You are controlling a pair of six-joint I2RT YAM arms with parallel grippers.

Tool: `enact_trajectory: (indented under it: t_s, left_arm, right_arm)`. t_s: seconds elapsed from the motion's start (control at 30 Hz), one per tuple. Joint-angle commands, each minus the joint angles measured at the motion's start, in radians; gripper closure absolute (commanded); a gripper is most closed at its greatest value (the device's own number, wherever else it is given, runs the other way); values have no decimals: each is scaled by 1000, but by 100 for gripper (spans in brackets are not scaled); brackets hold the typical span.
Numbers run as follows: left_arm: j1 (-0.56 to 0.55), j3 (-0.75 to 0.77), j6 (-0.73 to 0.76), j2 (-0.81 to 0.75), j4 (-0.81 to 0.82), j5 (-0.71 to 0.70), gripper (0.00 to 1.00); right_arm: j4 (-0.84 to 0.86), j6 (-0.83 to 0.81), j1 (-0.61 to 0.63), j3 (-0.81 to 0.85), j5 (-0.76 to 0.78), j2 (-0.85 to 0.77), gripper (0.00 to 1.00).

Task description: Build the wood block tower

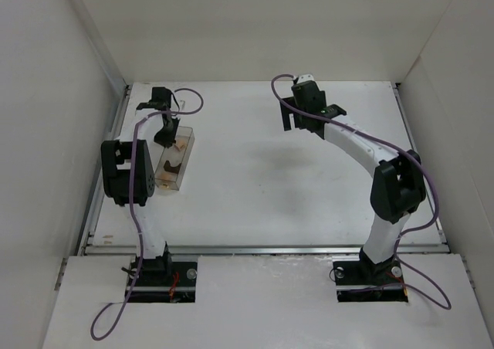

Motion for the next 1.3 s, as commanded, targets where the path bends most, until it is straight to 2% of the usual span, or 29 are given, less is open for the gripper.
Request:
enact_trajectory:
  t_s: [0.0,0.07,0.1,0.27,0.33,0.37,0.4,0.43,0.47,0.5,0.57,0.63,0.73,0.77,0.8,0.83,0.9,0.93,1.03,1.2,1.27]
  left_arm:
    - [3,-11,-22,2,8,-21,91]
    - [3,-11,-22,12,8,-21,93]
    - [3,-11,-22,12,8,-21,99]
    - [-12,58,-54,31,-10,-121,100]
    - [-69,71,-54,31,34,-312,100]
    - [-133,56,-24,19,71,-495,100]
    - [-168,28,16,10,124,-597,100]
    - [-203,-10,71,-1,198,-697,100]
    - [-234,-56,143,-10,394,-786,100]
    - [-263,-146,314,-20,500,-902,100]
    - [-325,-194,450,-20,710,-967,100]
    - [-360,-170,494,46,708,-1001,100]
    - [-379,-103,430,113,576,-994,100]
    - [-395,-90,379,123,541,-980,94]
    - [-412,-77,351,123,460,-963,71]
    - [-412,-63,319,123,411,-942,57]
    - [-437,-8,250,123,303,-844,38]
    - [-448,14,183,123,201,-804,25]
    - [-458,91,117,98,44,-635,0]
    - [-430,143,54,-16,-27,-413,0]
    - [-377,143,34,-55,-27,-250,0]
  right_arm:
    - [37,-8,5,-1,47,-45,1]
    - [37,-8,5,-1,47,-45,1]
    - [37,-8,5,-1,47,-45,1]
    - [37,-8,5,-1,65,-45,1]
    - [37,-8,14,-1,65,-45,1]
    - [37,-8,14,-1,65,-45,1]
    - [37,-8,14,-1,65,-45,1]
    - [37,-8,14,-1,65,-45,1]
    - [37,-8,14,-1,75,-45,1]
    - [37,-8,23,-1,75,-45,1]
    - [37,-8,23,-12,84,-45,1]
    - [37,-8,23,-23,93,-55,1]
    - [37,-8,23,-47,102,-64,1]
    - [37,-8,23,-47,102,-64,1]
    - [37,-8,32,-59,102,-64,1]
    - [37,-8,32,-70,102,-74,1]
    - [37,-8,32,-70,111,-75,1]
    - [37,-8,32,-81,111,-75,1]
    - [37,-8,32,-81,111,-75,1]
    - [37,-8,43,-72,102,-53,1]
    - [37,-17,52,-72,102,-53,1]
